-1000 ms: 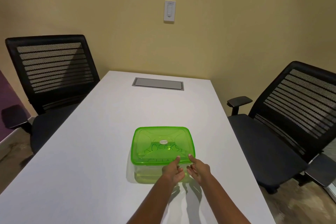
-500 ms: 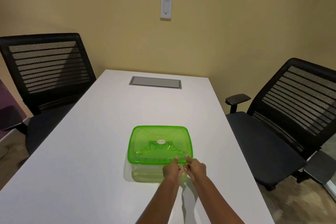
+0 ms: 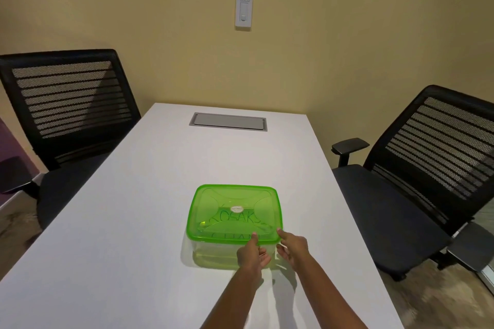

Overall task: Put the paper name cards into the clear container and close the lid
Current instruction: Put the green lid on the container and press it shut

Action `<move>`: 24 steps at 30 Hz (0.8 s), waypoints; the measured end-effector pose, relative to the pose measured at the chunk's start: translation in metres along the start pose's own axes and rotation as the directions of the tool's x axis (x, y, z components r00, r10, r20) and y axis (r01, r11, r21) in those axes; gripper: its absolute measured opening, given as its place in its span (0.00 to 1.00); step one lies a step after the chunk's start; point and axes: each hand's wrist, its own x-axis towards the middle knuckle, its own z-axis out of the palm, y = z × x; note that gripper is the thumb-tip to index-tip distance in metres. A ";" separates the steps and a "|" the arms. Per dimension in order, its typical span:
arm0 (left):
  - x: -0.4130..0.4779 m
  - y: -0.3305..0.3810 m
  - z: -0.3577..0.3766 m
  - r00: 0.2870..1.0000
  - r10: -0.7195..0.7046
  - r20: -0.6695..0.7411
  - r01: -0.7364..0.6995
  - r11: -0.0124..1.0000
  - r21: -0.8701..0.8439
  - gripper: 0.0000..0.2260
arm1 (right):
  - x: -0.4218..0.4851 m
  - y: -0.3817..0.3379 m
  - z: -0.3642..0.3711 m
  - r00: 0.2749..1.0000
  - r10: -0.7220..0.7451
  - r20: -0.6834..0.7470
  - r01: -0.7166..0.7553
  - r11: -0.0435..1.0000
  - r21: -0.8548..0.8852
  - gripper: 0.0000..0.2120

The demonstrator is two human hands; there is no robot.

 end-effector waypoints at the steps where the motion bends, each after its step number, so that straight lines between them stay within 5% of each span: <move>1: 0.000 0.000 0.000 1.000 0.002 -0.006 -0.002 1.000 -0.002 0.19 | 0.003 -0.001 0.000 1.000 -0.022 -0.013 0.022 1.000 -0.013 0.12; 8: 0.000 0.004 0.001 0.997 -0.069 0.047 0.063 0.991 0.117 0.18 | 0.016 -0.005 -0.003 0.994 -0.107 -0.035 0.099 0.979 -0.178 0.18; 11: -0.007 0.014 -0.004 0.950 -0.271 0.157 0.202 0.912 0.356 0.28 | 0.018 -0.012 -0.004 0.998 -0.068 0.002 0.067 0.974 -0.218 0.10; 14: -0.011 0.027 -0.007 0.908 -0.352 0.228 0.127 0.750 0.649 0.27 | 0.022 -0.020 -0.001 0.997 -0.081 0.020 0.083 0.952 -0.295 0.12; 19: -0.003 0.062 0.008 0.945 0.048 0.324 -0.279 0.636 0.719 0.18 | 0.035 -0.040 0.016 0.986 -0.169 0.005 0.156 0.895 -0.418 0.14; 21: 0.006 0.084 0.009 0.889 0.319 0.329 -0.450 0.469 0.760 0.16 | 0.041 -0.047 0.024 0.978 -0.206 0.017 0.190 0.862 -0.470 0.11; 24: 0.026 0.115 -0.001 0.764 0.586 0.270 -0.439 0.165 0.883 0.12 | 0.055 -0.058 0.032 0.968 -0.250 0.026 0.227 0.823 -0.520 0.17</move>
